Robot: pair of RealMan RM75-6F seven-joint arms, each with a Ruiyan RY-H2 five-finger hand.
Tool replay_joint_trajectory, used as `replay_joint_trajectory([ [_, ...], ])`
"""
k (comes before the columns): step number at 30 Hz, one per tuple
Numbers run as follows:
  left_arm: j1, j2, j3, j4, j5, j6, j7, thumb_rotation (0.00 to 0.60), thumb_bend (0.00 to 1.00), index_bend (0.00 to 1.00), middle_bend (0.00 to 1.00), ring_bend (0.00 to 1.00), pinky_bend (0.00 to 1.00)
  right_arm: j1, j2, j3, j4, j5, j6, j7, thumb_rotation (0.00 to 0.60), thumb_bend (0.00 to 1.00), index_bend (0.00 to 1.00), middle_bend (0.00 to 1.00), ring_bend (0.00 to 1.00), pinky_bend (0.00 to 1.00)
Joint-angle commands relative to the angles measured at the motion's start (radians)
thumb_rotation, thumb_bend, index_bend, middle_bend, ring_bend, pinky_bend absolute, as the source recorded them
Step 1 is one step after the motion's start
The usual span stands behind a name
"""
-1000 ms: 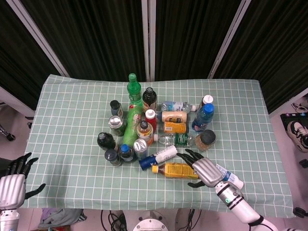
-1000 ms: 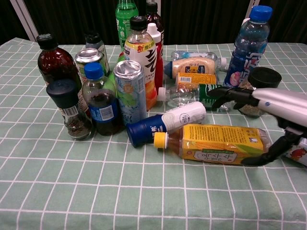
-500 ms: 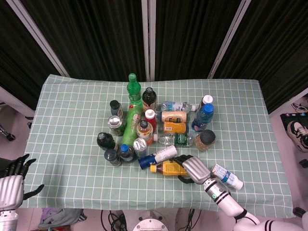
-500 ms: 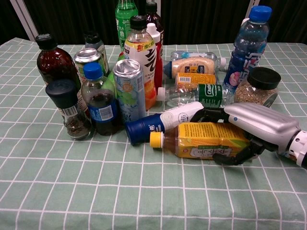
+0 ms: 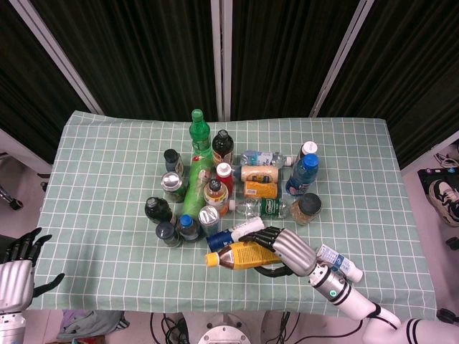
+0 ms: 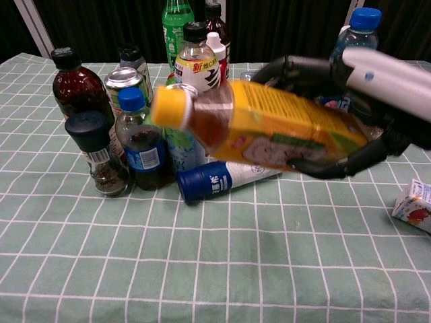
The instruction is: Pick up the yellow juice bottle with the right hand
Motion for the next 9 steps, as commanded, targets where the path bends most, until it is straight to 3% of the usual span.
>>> replay_joint_trajectory([
  [1,-0.002,0.006,-0.001,-0.015,0.006,0.003,0.014,0.600,0.00,0.22,0.11,0.11,0.16,0.062,0.032,0.058,-0.076,-0.015,-0.004,0.006,0.600,0.78,0.66,0.61,0.55,0.80],
  [9,-0.004,0.010,-0.001,-0.042,0.010,0.001,0.043,0.600,0.00,0.22,0.11,0.11,0.16,0.174,0.008,0.165,-0.169,0.074,-0.145,-0.134,0.600,0.78,0.66,0.60,0.55,0.80],
])
